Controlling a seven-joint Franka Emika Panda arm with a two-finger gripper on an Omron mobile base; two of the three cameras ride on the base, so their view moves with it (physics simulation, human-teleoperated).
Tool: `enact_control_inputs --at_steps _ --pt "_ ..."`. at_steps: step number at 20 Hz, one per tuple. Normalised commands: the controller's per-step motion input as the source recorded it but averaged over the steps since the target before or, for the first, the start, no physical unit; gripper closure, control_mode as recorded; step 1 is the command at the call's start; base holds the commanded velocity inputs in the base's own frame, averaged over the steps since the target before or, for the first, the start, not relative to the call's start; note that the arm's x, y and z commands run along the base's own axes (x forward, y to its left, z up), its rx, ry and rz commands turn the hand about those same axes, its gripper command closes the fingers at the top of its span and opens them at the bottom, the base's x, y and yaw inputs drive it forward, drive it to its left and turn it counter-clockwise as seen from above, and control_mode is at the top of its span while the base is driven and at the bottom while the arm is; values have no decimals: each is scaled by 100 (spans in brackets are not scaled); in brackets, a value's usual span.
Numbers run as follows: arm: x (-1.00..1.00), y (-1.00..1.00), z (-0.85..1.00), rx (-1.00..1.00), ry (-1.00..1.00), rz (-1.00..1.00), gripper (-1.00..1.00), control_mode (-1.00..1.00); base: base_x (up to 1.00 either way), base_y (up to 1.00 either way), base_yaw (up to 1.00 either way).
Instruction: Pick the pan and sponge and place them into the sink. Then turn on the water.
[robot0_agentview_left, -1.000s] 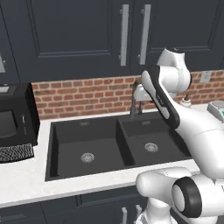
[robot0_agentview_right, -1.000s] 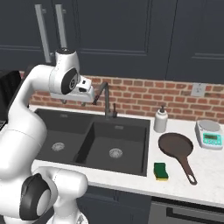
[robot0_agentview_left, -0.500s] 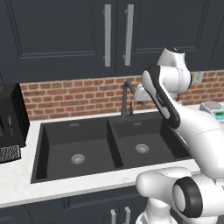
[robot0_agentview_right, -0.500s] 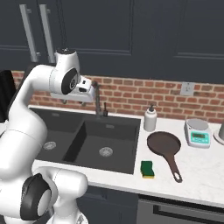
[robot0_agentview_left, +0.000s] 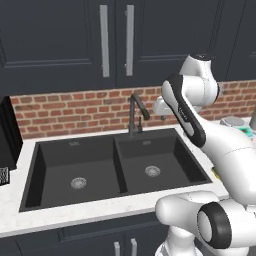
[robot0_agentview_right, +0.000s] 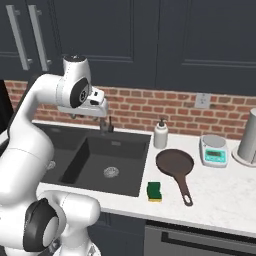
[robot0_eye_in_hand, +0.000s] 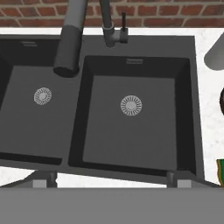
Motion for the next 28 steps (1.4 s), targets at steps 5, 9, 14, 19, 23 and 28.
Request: enact_control_inputs --at_steps 5,9,14,19,23,28 --pt "0 0 0 0 0 0 -100 100 0 -44 0" --pt "0 0 0 0 0 0 -100 100 0 -41 0" --pt "0 -14 -2 0 0 0 -100 -100 0 -24 0" --pt "0 -38 -5 0 0 0 -100 -100 0 0 0" --pt "0 -41 -7 0 0 0 -100 -100 0 0 0" --pt "0 -50 -14 0 0 0 -100 -100 0 0 0"
